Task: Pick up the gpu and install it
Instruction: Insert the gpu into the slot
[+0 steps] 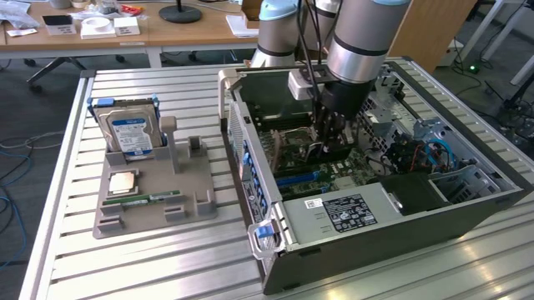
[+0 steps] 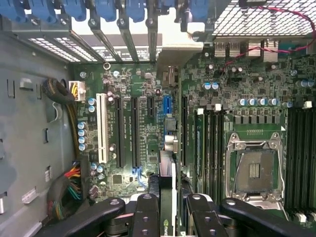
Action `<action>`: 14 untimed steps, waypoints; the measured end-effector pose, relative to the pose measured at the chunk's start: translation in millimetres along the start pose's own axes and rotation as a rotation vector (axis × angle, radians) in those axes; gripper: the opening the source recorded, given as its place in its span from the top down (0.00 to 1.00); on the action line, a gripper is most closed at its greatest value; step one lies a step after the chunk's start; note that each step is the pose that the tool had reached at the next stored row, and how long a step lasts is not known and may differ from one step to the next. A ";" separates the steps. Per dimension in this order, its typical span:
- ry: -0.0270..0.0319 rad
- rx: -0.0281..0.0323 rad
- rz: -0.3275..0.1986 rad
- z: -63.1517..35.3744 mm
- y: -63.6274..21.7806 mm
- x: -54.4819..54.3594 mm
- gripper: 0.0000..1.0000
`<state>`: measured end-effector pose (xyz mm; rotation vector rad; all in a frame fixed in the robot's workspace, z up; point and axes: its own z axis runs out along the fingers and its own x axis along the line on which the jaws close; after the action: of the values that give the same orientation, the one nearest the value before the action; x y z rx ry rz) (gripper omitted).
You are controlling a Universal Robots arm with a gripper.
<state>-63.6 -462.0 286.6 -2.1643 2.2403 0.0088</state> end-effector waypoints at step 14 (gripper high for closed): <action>0.0000 0.0001 0.000 13.3 3.8 1.9 0.74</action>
<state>-67.3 -463.5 273.3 -2.1642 2.2403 0.0088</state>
